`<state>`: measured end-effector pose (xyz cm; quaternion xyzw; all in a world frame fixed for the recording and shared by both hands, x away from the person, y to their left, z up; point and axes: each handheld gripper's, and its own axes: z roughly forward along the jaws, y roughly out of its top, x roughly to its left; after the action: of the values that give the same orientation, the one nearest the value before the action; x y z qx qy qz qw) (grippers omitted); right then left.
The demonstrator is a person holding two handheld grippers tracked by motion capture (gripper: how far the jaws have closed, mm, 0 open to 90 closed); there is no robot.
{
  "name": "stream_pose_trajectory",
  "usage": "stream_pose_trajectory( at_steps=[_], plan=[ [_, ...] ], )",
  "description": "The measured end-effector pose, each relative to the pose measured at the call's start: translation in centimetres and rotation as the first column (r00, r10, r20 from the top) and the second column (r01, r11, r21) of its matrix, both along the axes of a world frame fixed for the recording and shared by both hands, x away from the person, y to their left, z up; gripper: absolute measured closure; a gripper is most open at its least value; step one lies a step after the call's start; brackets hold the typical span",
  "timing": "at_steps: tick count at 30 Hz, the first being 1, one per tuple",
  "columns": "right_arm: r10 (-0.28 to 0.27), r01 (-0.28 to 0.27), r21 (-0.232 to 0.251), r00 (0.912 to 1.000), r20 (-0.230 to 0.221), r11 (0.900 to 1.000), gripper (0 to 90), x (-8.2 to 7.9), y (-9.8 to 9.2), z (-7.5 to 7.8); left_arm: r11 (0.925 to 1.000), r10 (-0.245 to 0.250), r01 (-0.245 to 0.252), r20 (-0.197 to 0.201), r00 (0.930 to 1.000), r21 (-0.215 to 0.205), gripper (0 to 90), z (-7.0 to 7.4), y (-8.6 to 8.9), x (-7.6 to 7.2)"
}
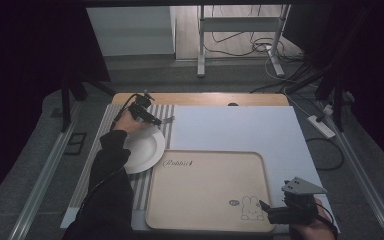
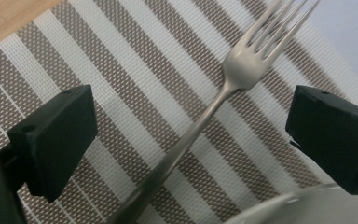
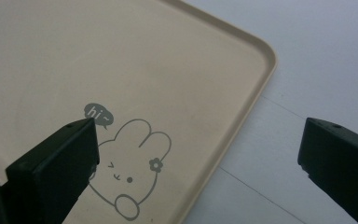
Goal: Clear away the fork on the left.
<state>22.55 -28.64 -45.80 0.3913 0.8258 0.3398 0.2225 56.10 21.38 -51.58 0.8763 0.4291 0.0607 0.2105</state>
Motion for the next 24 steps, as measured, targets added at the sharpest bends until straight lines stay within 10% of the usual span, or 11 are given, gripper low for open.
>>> stream_pose_trajectory(
  at_steps=[7,18,24],
  plan=[
    [0.0,0.0,0.001,1.0,0.0,1.0,0.0,0.0,0.0,0.0,0.999,-0.006,0.007,-0.006,1.0,0.044,18.7,-0.5,0.6,0.2],
    [0.007,-0.007,-0.005,1.0,-0.001,1.0,0.0,0.0,0.1,0.0,0.9977,-0.057,0.056,0.025,0.9981,0.038,69.7,-0.1,3.0,-0.6],
    [0.011,-0.011,-0.01,0.9999,-0.005,1.0,0.0,0.0,0.1,0.0,0.9935,-0.114,0.113,0.066,0.9914,0.017,77.7,-0.3,3.6,-1.1]
  ],
)
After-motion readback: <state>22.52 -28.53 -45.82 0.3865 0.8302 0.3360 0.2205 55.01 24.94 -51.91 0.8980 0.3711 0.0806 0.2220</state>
